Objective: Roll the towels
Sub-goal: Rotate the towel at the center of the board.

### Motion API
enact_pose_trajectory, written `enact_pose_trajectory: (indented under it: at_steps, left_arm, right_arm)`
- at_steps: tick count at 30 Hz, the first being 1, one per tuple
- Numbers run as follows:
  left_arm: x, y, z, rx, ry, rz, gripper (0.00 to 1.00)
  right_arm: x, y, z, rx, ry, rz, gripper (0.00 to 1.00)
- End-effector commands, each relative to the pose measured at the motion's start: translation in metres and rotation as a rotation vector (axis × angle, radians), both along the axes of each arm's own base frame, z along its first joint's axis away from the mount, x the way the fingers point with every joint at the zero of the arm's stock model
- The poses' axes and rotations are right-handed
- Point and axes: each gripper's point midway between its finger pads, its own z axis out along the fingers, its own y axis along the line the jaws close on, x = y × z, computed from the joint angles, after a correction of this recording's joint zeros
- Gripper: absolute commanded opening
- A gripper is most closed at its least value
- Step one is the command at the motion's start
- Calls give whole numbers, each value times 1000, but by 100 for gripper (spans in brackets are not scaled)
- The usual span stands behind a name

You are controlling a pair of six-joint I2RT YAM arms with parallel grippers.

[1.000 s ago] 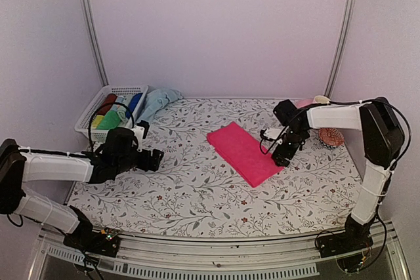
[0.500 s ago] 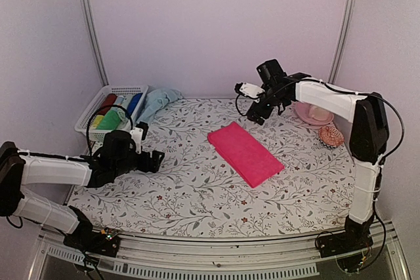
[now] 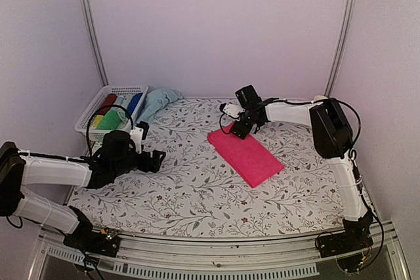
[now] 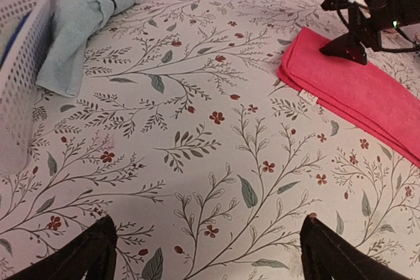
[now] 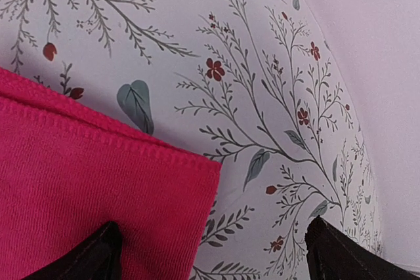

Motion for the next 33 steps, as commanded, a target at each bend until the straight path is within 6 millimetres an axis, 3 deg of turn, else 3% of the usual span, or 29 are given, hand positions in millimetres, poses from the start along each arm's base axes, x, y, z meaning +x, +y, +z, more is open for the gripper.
enact_pose_trajectory:
  at_steps: [1,7,13,17,21,24,25,30,33]
  left_arm:
    - [3,4,7,7,-42,11,97]
    - [3,3,14,-4,-75,7,97]
    - [0,0,22,-37,-123,-16,97]
    - [-6,-19,22,-32,-121,-125,97]
    - [-22,-54,28,-1,-165,-302,97]
    - [-33,-81,33,42,-212,-417,97]
    - [-37,-90,34,64,-228,-456,97]
    - [-48,-141,38,221,-309,-631,97]
    - [-54,-176,42,309,-383,-774,97]
  right_arm:
    - [20,-9,-35,-63,-63,-86,99]
    - [38,-40,-65,-148,-96,-223,99]
    - [60,-81,-70,-170,-108,-352,99]
    - [62,-100,-66,-125,-44,-395,99]
    - [58,-103,-24,-25,-4,-408,99]
    - [47,-91,27,70,4,-359,99]
    - [41,-84,55,121,-2,-325,99]
    - [-14,-75,128,221,21,-138,99]
    - [-64,-83,136,218,60,-27,99]
